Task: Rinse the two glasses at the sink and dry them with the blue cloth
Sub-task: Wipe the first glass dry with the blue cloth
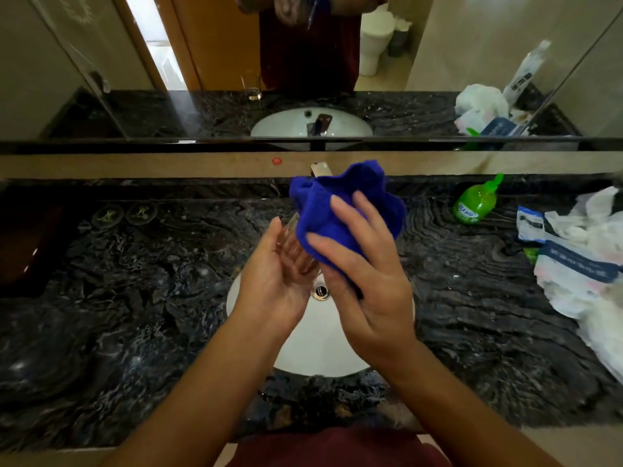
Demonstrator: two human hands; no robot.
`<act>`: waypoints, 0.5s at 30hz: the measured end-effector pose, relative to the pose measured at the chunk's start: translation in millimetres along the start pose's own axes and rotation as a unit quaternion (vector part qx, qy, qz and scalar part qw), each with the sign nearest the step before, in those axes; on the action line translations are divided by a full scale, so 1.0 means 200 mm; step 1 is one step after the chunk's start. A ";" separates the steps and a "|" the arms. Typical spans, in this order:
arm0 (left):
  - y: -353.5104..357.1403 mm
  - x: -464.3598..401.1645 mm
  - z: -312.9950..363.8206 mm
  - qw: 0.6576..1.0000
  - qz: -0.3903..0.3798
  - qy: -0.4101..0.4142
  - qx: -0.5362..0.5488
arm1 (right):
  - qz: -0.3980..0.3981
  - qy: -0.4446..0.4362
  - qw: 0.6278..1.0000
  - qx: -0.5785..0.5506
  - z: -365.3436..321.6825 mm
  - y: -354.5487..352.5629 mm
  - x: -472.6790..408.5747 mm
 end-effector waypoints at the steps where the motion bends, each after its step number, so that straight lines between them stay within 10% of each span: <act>1: 0.00 0.00 0.01 1.000 0.003 0.005 -0.004 | -0.007 -0.020 1.000 -0.009 0.00 -0.01 -0.01; 8: 0.07 0.04 0.04 0.999 -0.011 0.049 -0.019 | -0.068 -0.124 0.989 0.038 0.02 -0.01 -0.21; 12: 0.11 0.03 0.07 0.999 -0.022 0.033 0.001 | 0.002 0.046 0.996 -0.082 0.10 -0.03 -0.31; 15: 0.12 0.05 0.07 0.998 -0.041 0.043 0.006 | 0.064 0.279 0.909 -0.304 0.14 0.01 -0.32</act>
Point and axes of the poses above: each hand's wrist, its own x-axis away from the middle knuckle, its own y-axis out of the palm, z = x × y, the point moved 3 cm from there along -x, towards the middle knuckle, and after that the axes turned 5 degrees about -y, right-handed, at the moved point
